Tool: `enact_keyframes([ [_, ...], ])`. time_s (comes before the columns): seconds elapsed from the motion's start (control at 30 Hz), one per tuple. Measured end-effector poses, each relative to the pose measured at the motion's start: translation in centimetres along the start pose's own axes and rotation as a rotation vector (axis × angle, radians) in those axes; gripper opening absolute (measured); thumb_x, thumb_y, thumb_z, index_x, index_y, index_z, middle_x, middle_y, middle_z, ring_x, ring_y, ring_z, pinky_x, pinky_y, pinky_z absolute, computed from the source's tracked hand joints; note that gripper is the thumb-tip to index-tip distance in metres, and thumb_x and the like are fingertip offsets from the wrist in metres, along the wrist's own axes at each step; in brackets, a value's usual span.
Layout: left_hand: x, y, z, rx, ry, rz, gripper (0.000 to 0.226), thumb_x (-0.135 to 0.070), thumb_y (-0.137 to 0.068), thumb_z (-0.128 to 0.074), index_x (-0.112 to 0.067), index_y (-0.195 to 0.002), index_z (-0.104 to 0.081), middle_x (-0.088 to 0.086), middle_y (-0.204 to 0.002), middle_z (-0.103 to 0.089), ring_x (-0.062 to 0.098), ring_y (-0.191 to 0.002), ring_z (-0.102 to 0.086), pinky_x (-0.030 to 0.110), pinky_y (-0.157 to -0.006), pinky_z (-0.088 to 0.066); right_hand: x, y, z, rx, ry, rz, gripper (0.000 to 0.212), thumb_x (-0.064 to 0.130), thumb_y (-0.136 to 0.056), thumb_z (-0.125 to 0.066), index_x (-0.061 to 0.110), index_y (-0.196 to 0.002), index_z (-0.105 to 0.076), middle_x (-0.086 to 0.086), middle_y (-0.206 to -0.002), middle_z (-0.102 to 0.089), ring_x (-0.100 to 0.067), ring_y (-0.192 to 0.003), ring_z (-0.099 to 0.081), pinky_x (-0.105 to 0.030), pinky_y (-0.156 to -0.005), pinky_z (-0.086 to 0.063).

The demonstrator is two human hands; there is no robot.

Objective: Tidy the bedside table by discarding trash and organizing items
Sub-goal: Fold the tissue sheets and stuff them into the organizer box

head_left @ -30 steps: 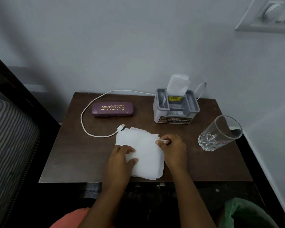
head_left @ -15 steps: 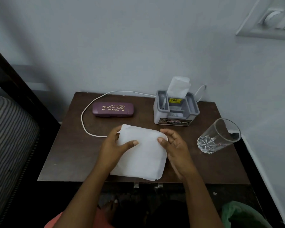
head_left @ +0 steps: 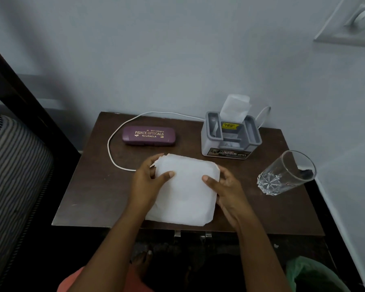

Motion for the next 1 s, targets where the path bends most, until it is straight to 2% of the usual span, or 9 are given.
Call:
enact_keyframes([
  [0.2,-0.3,0.3,-0.3,0.057,0.095,-0.004,0.057,0.005,-0.078,-0.068,-0.021,-0.125,-0.051,-0.001,-0.090,-0.070,0.001,-0.075,-0.068,0.015,-0.064,-0.053,0.2,0.4,-0.5,0.017,0.044,-0.002,0.031,0.012,-0.077,-0.073,0.021,-0.106,-0.065,-0.002,-0.107,-0.072,-0.021,-0.097,-0.068,-0.040,-0.084,-0.056],
  [0.3,-0.9,0.6,-0.3,0.097,0.114,-0.016,0.060,0.003,-0.077,-0.069,-0.021,-0.128,-0.048,-0.003,-0.102,-0.065,0.007,-0.093,-0.064,0.012,-0.072,-0.050,0.7,1.0,-0.9,0.055,-0.016,-0.017,0.035,0.015,-0.073,-0.074,0.020,-0.106,-0.066,-0.002,-0.105,-0.073,-0.023,-0.099,-0.068,-0.040,-0.082,-0.056],
  [0.4,-1.1,0.9,0.0,0.112,0.089,0.009,0.079,-0.020,-0.071,-0.079,-0.030,-0.138,-0.037,-0.012,-0.129,-0.049,0.003,-0.120,-0.046,0.016,-0.094,-0.039,1.7,1.6,-1.5,0.126,-0.090,-0.033,0.046,0.016,-0.067,-0.077,0.016,-0.111,-0.064,-0.008,-0.108,-0.071,-0.028,-0.103,-0.066,-0.043,-0.085,-0.054],
  [0.5,-1.6,1.4,0.4,0.183,0.186,0.054,0.088,-0.052,-0.057,-0.078,-0.040,-0.135,-0.039,-0.013,-0.139,-0.047,0.002,-0.128,-0.043,0.030,-0.107,-0.036,3.0,2.3,-2.1,0.217,-0.214,-0.018,0.049,0.011,-0.070,-0.075,0.010,-0.117,-0.061,-0.014,-0.115,-0.067,-0.031,-0.106,-0.065,-0.043,-0.085,-0.054],
  [0.6,-2.6,1.2,-0.2,0.291,0.290,0.126,0.077,-0.068,-0.051,-0.076,-0.036,-0.120,-0.059,-0.004,-0.136,-0.054,0.007,-0.117,-0.057,0.034,-0.101,-0.042,3.9,2.8,-2.6,0.292,-0.337,-0.003,0.063,0.017,-0.055,-0.087,0.010,-0.114,-0.065,-0.014,-0.116,-0.067,-0.029,-0.104,-0.066,-0.040,-0.081,-0.056],
  [0.7,-3.7,2.0,-0.8,0.383,0.457,0.262,0.067,-0.071,-0.070,-0.051,-0.026,-0.119,-0.062,0.007,-0.134,-0.057,0.015,-0.109,-0.064,0.030,-0.087,-0.053,4.6,3.3,-3.0,0.360,-0.436,0.008,0.045,0.014,-0.060,-0.080,0.014,-0.104,-0.071,-0.013,-0.111,-0.070,-0.027,-0.099,-0.068,-0.040,-0.078,-0.057],
  [0.8,-3.9,3.7,-0.5,0.481,0.523,0.383,0.076,-0.072,-0.075,-0.028,-0.021,-0.121,-0.062,0.009,-0.119,-0.068,0.025,-0.107,-0.065,0.039,-0.083,-0.055,4.3,3.1,-2.4,0.300,-0.343,-0.045,0.037,0.004,-0.071,-0.074,0.012,-0.107,-0.069,-0.014,-0.110,-0.070,-0.029,-0.097,-0.068,-0.041,-0.075,-0.057],
  [0.9,-3.7,3.7,-0.2,0.476,0.485,0.399,0.072,-0.072,-0.076,-0.031,-0.023,-0.116,-0.067,0.009,-0.119,-0.068,0.026,-0.111,-0.063,0.046,-0.099,-0.045,3.2,2.4,-1.6,0.148,-0.140,-0.081,0.050,0.008,-0.069,-0.075,0.012,-0.117,-0.061,-0.014,-0.110,-0.070,-0.032,-0.099,-0.067,-0.046,-0.081,-0.056],
  [1.0,-3.0,3.5,-0.3,0.457,0.405,0.418,0.065,-0.070,-0.075,-0.043,-0.027,-0.121,-0.062,0.005,-0.119,-0.068,0.023,-0.111,-0.063,0.045,-0.101,-0.045,2.5,1.8,-1.3,0.051,-0.024,-0.062,0.049,0.006,-0.072,-0.074,0.017,-0.118,-0.058,-0.010,-0.110,-0.069,-0.031,-0.100,-0.066,-0.046,-0.083,-0.055],
])
Point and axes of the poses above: each hand's wrist, its own y-axis away from the middle knuckle, its own z-axis out of the back of the hand, x = y × z, the point moved 4 cm from there along -y, towards the middle knuckle
